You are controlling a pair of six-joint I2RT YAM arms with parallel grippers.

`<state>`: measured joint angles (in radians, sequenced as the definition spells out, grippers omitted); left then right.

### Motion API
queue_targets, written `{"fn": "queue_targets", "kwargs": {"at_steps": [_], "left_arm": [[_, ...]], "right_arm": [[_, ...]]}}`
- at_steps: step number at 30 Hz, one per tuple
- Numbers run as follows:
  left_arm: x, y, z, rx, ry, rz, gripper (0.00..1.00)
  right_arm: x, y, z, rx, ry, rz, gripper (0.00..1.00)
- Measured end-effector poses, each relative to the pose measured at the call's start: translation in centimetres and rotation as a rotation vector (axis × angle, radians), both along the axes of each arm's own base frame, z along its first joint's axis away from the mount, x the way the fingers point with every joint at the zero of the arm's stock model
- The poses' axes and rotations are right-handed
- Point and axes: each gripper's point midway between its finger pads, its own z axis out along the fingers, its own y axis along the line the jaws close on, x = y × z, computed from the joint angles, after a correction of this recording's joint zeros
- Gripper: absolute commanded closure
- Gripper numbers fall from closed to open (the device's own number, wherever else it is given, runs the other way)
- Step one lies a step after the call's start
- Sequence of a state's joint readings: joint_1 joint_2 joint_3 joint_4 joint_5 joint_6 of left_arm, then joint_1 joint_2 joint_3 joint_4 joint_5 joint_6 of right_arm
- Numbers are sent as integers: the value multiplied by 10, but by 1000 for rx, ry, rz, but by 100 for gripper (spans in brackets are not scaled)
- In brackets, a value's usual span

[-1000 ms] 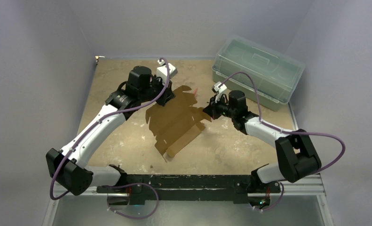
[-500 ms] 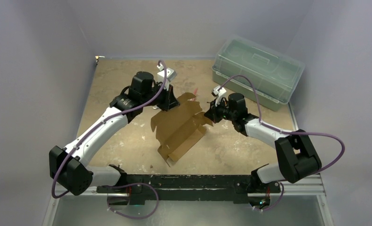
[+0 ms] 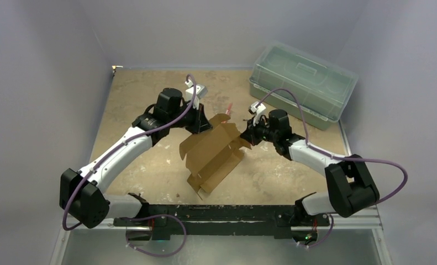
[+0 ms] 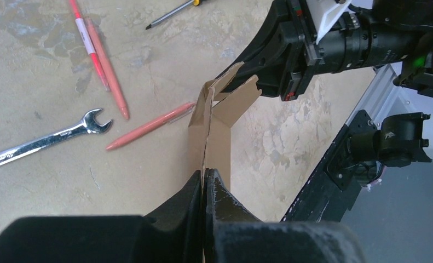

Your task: Fold the paper box

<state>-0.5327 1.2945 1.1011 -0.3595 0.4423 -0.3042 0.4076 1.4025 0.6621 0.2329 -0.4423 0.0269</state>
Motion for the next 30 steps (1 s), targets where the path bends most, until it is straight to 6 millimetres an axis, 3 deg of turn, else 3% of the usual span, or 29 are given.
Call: {"fn": "queue_targets", "kwargs": {"at_steps": [23,30], "left_arm": [[-1,-3,-22,16,74,14,100],[2,2,-27,45,71,35,100]], "right_arm": [[-28,6,20,3,-42,150,91],[-32,5,13,-27,-15,180,79]]}}
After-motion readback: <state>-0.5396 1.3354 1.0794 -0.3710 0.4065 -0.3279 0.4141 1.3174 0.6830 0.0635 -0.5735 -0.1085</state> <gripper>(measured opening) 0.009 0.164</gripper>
